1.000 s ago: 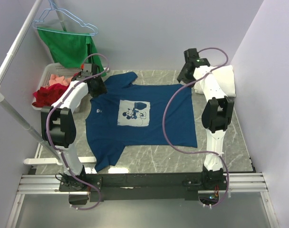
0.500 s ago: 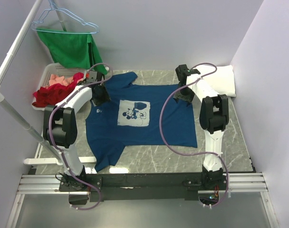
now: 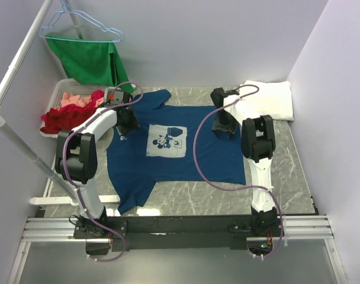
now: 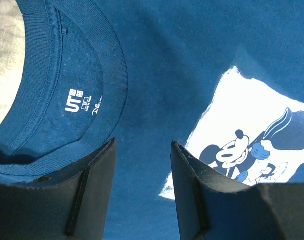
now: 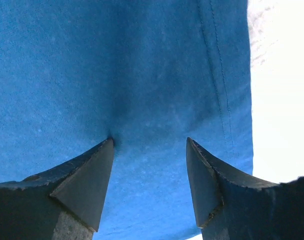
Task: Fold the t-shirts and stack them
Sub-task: Flatten the tshirt out
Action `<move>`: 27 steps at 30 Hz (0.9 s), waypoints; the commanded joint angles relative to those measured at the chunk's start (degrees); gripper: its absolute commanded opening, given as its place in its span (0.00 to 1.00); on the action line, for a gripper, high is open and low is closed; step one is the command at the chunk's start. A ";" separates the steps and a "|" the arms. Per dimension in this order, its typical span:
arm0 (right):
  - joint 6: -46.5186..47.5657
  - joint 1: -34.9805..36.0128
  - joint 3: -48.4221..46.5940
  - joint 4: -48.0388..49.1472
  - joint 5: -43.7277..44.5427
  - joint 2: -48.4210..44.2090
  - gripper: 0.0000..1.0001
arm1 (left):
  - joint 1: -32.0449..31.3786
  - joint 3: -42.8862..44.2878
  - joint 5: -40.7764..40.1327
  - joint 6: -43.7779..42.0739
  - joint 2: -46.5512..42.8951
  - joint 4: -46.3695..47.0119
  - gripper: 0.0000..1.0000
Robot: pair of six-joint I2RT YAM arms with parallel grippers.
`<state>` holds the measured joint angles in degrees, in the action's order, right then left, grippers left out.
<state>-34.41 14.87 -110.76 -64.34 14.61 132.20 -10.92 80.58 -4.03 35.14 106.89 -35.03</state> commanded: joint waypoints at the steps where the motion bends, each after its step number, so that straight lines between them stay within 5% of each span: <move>1: -1.36 -0.02 -3.84 -3.86 2.44 3.85 0.66 | -0.33 1.16 -1.15 0.02 0.51 -0.13 0.53; 27: -4.08 -5.91 -19.93 -8.79 -1.51 11.67 0.66 | -0.33 11.35 -2.47 -0.59 10.00 -3.21 0.53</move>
<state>-37.04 10.90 -127.44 -74.06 13.04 141.69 -10.98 88.60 -5.89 35.11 116.27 -37.76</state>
